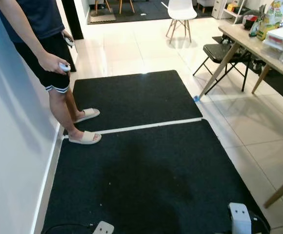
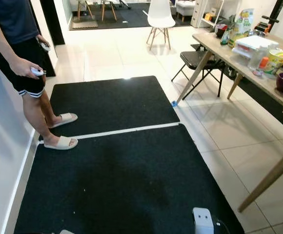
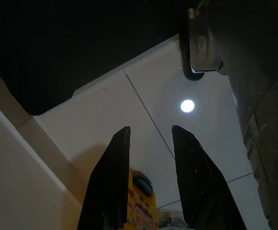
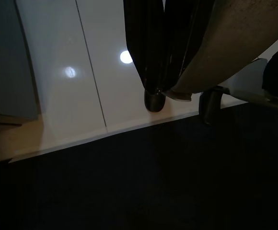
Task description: Restocking fridge
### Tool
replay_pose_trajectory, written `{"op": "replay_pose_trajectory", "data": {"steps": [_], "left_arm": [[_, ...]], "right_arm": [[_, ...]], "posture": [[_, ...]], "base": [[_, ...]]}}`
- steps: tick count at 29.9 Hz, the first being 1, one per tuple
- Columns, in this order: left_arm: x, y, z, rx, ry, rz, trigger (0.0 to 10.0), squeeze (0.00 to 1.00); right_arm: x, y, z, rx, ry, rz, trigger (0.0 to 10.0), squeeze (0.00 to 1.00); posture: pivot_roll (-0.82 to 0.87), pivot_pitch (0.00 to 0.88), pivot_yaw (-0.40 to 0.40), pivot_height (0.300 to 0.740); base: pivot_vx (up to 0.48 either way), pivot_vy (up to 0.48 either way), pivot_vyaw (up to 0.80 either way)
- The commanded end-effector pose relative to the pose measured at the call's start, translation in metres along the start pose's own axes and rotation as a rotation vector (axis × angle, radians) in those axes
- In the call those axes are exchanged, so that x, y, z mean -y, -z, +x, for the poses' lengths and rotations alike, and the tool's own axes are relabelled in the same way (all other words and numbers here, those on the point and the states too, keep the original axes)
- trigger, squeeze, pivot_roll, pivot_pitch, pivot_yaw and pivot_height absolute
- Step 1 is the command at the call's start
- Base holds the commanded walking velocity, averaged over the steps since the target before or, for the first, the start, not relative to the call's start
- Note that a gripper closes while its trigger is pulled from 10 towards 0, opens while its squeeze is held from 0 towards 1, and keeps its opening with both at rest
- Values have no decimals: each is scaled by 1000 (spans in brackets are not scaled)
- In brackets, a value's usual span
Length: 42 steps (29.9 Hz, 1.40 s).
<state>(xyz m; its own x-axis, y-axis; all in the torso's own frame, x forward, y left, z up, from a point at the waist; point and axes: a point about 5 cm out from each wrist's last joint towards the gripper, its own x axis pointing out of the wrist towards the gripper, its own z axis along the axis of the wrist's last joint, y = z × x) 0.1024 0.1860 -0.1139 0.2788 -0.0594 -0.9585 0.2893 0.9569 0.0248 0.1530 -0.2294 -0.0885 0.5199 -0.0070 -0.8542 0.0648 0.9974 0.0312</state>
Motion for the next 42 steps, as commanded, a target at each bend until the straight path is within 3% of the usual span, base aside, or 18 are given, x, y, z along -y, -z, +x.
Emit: {"op": "replay_pose_trajectory", "data": {"steps": [1,42], "left_arm": [[0,-42,1,164,-6,9,10000,0],[2,-41,1,156,18,33,10000,0]], "right_arm": [[2,0,-1,-3,7,-6,10000,0],[-2,1,0,-1,-4,12,10000,0]], "posture": [[-43,12,-24,740],[-45,13,-19,740]], "base": [[0,0,0],[260,0,0]]}}
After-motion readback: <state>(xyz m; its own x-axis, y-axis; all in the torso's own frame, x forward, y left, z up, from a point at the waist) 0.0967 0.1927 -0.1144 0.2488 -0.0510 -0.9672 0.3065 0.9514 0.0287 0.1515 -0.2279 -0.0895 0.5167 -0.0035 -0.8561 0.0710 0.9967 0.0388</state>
